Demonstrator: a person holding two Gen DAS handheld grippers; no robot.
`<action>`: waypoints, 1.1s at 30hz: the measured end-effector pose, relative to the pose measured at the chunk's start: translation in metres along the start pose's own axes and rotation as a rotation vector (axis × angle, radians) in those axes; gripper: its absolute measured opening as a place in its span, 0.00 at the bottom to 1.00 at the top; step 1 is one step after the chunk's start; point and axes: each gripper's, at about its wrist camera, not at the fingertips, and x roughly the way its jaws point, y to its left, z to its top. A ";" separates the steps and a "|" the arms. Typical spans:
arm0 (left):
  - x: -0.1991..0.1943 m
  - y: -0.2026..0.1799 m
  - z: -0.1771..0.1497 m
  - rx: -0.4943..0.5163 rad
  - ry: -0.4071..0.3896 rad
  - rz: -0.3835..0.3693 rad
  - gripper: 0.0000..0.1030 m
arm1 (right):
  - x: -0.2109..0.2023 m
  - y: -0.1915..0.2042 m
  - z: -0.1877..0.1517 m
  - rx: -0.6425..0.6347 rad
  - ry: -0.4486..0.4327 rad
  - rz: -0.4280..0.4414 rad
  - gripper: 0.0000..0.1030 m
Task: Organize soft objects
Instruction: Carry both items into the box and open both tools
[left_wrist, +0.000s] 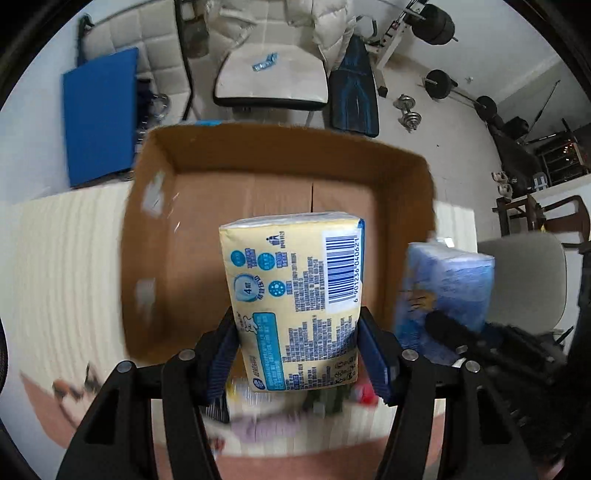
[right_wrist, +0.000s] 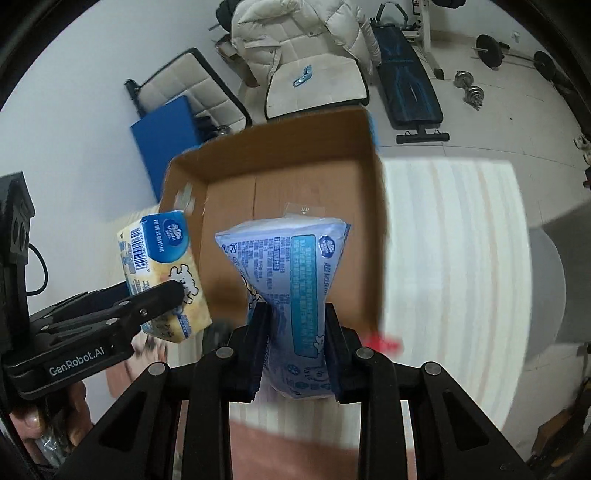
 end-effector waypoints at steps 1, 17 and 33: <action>0.010 0.001 0.015 -0.005 0.015 0.001 0.57 | 0.005 -0.002 0.006 -0.003 0.011 -0.008 0.29; 0.119 -0.012 0.097 0.052 0.214 -0.017 0.59 | 0.093 0.016 0.112 0.015 0.104 -0.157 0.35; 0.057 -0.004 0.062 0.128 0.098 0.128 0.92 | 0.077 0.033 0.129 -0.035 0.089 -0.223 1.00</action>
